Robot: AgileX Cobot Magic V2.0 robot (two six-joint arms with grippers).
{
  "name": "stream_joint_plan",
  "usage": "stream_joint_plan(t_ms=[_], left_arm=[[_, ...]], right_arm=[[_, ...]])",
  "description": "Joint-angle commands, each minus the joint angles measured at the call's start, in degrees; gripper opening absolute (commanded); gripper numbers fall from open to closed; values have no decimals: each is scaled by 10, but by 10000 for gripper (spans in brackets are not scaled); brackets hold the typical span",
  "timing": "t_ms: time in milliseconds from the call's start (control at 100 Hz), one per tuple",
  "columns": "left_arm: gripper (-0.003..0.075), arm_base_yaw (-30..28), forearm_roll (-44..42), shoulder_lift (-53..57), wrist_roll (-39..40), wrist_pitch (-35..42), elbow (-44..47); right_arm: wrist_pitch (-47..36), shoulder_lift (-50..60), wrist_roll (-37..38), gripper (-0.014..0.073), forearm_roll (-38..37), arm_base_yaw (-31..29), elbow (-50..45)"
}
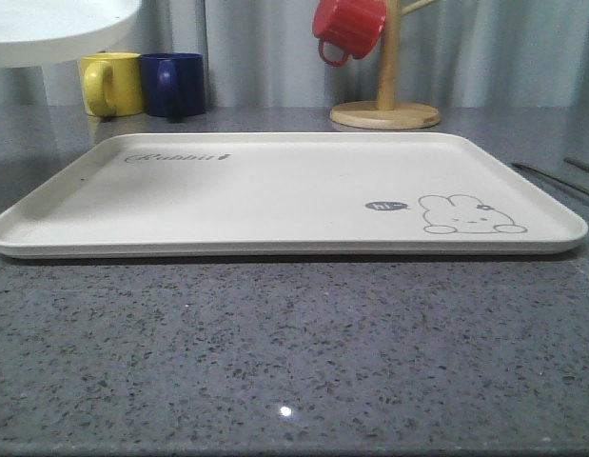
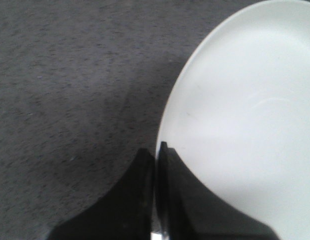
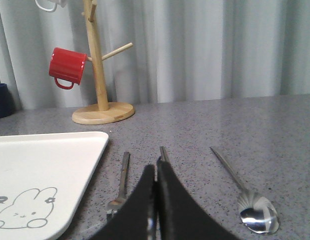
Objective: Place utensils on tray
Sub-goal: 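Grip the white plate rim with the left gripper and slide it onto the tray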
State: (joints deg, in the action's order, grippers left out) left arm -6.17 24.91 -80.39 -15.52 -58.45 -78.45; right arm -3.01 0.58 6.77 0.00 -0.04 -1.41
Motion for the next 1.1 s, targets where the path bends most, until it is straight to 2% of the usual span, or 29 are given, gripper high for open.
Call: stream_joint_plan(t_ms=[0,150,340,810,860,930,1090], left_arm=[[-20,39,25,-3,-2,22,-28],[-19,106,25,-60,-2,21,-53],[-19,155,25,-131,-2,22,-77],[-14,162,27,-214,-1,23,-89],[8,162,27,-216,-1,23,-89],[81,162,27,-216,-1,22,-89],[317,162,27,-216,-1,22,-89]], right_arm=[[-48,10,-4,-69,0,-3,-2],[-48,10,-4,-69,0,-3,-2],[-48,10,-4,-69,0,-3,-2],[-48,10,-4,-69,0,-3,-2],[-48,10,-4,-69,0,-3,-2],[-48,10,-4,-69,0,-3,-2],[-48,10,-4,-69,0,-3,-2]])
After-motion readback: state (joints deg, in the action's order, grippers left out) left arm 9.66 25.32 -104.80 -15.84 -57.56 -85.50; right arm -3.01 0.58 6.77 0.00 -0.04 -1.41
